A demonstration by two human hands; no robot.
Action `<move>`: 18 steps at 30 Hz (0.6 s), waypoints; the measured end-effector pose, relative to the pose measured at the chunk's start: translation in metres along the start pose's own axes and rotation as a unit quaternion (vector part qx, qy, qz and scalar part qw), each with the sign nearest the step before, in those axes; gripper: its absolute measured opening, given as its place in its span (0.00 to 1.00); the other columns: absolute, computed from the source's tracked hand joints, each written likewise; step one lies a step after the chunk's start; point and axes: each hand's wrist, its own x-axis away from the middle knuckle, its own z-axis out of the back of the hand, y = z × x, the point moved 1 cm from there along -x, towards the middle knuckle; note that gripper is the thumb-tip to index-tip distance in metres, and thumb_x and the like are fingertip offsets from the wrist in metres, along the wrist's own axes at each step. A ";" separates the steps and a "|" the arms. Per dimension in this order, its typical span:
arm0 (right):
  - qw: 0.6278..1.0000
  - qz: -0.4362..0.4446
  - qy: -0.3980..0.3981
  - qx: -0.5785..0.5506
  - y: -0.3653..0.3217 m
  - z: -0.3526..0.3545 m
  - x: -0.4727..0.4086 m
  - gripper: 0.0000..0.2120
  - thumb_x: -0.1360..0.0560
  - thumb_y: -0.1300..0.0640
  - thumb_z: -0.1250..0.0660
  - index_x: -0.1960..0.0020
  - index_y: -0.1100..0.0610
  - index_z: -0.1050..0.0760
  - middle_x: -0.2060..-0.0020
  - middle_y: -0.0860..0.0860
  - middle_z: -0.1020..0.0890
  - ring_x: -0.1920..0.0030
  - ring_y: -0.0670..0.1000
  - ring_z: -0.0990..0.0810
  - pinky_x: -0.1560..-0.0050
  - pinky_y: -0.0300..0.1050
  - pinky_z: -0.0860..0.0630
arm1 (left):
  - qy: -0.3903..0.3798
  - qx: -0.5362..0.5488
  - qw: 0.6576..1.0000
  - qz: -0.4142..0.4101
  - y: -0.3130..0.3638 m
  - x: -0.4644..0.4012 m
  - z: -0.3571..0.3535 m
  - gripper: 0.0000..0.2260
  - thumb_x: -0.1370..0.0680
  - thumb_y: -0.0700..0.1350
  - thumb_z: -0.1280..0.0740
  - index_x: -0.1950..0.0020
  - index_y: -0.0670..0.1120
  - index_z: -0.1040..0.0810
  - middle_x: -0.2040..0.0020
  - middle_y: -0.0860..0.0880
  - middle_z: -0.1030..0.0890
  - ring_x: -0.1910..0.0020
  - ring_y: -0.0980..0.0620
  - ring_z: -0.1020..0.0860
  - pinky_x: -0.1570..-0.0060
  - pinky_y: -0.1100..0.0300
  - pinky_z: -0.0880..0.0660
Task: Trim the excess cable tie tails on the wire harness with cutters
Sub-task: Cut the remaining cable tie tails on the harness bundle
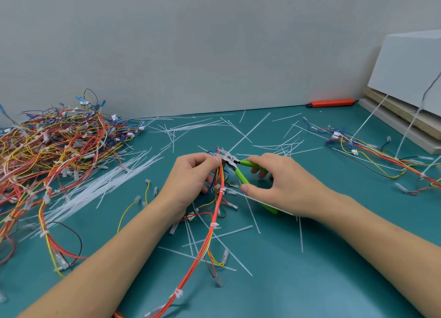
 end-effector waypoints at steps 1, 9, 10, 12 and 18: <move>1.000 -0.001 0.002 -0.003 0.000 0.001 0.000 0.31 0.31 0.27 0.39 0.36 0.44 0.23 0.50 0.41 0.21 0.50 0.41 0.22 0.49 0.40 0.25 | 0.000 -0.002 1.000 -0.001 0.000 0.000 0.000 0.13 0.27 0.57 0.30 0.56 0.49 0.14 0.61 0.45 0.20 0.63 0.51 0.27 0.66 0.58 0.28; 1.000 0.006 -0.002 0.027 -0.006 0.006 -0.002 0.13 0.22 0.43 0.33 0.58 0.52 0.26 0.67 0.45 0.23 0.65 0.50 0.25 0.60 0.54 0.23 | 0.005 0.003 1.000 0.002 -0.001 -0.001 0.001 0.12 0.27 0.56 0.30 0.57 0.49 0.14 0.61 0.46 0.19 0.65 0.52 0.26 0.66 0.58 0.27; 1.000 0.007 0.006 0.022 -0.006 0.006 -0.001 0.13 0.23 0.42 0.34 0.57 0.51 0.26 0.65 0.44 0.23 0.64 0.49 0.25 0.60 0.54 0.23 | 0.005 0.006 1.000 0.001 -0.001 -0.001 0.000 0.12 0.27 0.56 0.30 0.57 0.49 0.14 0.61 0.46 0.19 0.65 0.52 0.26 0.66 0.58 0.27; 1.000 -0.001 0.015 0.009 -0.005 0.004 0.000 0.16 0.25 0.37 0.36 0.53 0.49 0.23 0.61 0.42 0.22 0.61 0.47 0.24 0.57 0.52 0.23 | 0.003 0.009 1.000 -0.001 0.000 -0.001 -0.001 0.12 0.27 0.56 0.30 0.57 0.49 0.14 0.60 0.46 0.19 0.64 0.52 0.26 0.67 0.59 0.28; 1.000 -0.006 0.003 -0.001 -0.001 0.000 0.000 0.31 0.31 0.27 0.39 0.37 0.44 0.23 0.50 0.40 0.21 0.51 0.41 0.22 0.50 0.40 0.25 | 0.000 -0.005 1.000 -0.007 -0.001 -0.001 0.000 0.13 0.28 0.58 0.30 0.58 0.49 0.14 0.61 0.45 0.21 0.64 0.51 0.27 0.66 0.57 0.28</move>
